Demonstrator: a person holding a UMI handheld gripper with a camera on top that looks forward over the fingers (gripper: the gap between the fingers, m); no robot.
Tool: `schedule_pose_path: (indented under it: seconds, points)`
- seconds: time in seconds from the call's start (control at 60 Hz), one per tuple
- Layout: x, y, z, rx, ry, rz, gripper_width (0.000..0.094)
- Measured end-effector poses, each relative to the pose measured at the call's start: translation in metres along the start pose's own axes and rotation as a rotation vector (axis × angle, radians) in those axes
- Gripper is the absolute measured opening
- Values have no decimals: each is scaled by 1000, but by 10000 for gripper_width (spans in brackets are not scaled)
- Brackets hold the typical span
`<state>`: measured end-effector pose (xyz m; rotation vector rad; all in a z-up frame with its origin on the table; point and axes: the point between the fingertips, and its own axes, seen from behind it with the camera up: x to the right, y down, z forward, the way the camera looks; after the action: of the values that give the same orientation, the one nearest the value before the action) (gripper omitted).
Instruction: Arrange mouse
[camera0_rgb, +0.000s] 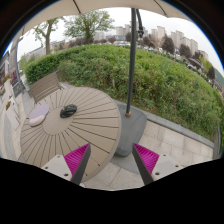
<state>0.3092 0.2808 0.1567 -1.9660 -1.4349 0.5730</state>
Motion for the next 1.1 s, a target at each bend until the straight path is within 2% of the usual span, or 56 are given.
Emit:
schedule_pose_path:
  seconds: [0.3,0.583,0.833,1.1]
  points:
    - [-71,-9,17,-16,-25,5,861]
    - [-180,-23,53,-33,-93,-48,860]
    - [-254,-37,85,-15,-94,-76,863]
    - [-297,-51,153,59,-84,-78,863]
